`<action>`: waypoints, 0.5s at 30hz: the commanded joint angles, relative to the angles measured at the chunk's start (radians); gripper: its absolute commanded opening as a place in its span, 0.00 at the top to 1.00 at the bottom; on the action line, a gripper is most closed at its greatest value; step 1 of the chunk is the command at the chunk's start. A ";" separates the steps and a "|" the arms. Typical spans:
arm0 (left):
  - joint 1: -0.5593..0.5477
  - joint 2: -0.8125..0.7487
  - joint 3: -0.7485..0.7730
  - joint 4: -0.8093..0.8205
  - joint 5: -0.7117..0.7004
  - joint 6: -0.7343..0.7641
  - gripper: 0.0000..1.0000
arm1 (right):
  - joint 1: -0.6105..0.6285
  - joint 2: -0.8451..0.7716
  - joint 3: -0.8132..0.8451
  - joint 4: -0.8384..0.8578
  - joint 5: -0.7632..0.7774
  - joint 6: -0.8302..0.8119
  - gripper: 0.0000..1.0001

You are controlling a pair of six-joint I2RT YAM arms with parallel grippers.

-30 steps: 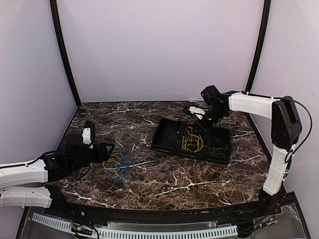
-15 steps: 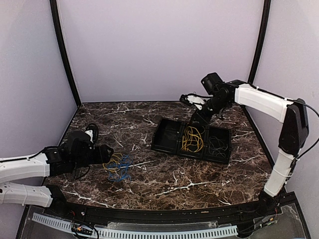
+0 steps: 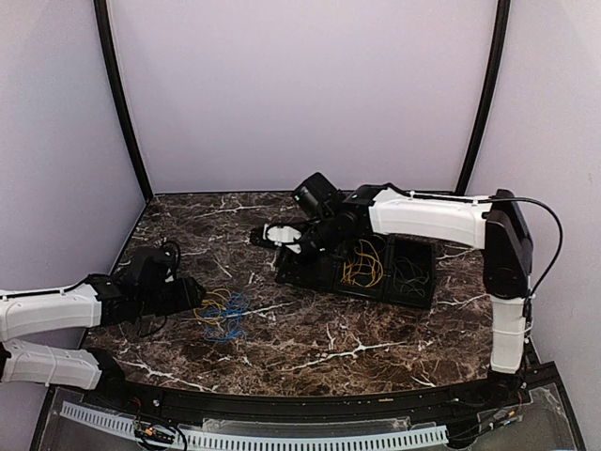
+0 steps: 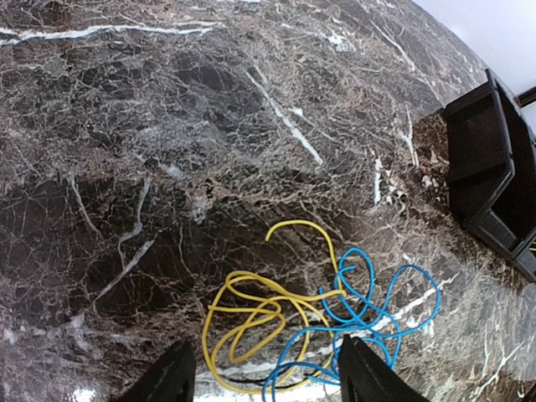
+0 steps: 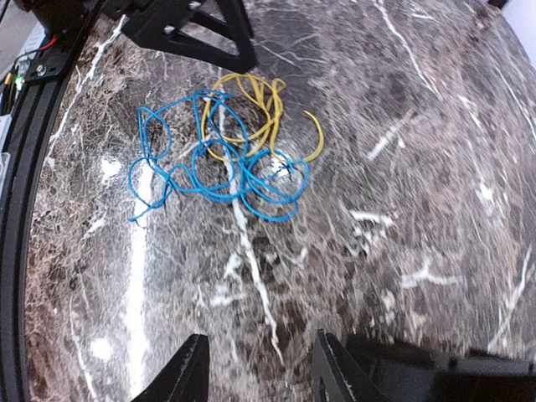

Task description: Untangle the cables

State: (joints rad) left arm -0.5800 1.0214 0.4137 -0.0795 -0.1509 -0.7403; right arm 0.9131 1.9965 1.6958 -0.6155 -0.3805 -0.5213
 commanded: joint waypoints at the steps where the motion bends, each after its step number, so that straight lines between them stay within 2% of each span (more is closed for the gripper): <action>1: 0.053 0.051 0.011 0.021 0.067 0.010 0.36 | 0.064 0.135 0.144 0.080 -0.003 -0.024 0.55; 8: 0.106 0.017 -0.052 0.069 0.088 -0.069 0.36 | 0.100 0.388 0.443 0.089 -0.076 0.140 0.55; 15: 0.119 -0.024 -0.112 0.113 0.144 -0.088 0.38 | 0.127 0.491 0.500 0.170 -0.072 0.208 0.52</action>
State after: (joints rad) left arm -0.4717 1.0119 0.3313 -0.0093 -0.0509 -0.8074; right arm 1.0161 2.4439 2.1509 -0.5148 -0.4297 -0.3832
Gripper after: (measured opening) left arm 0.624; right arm 0.474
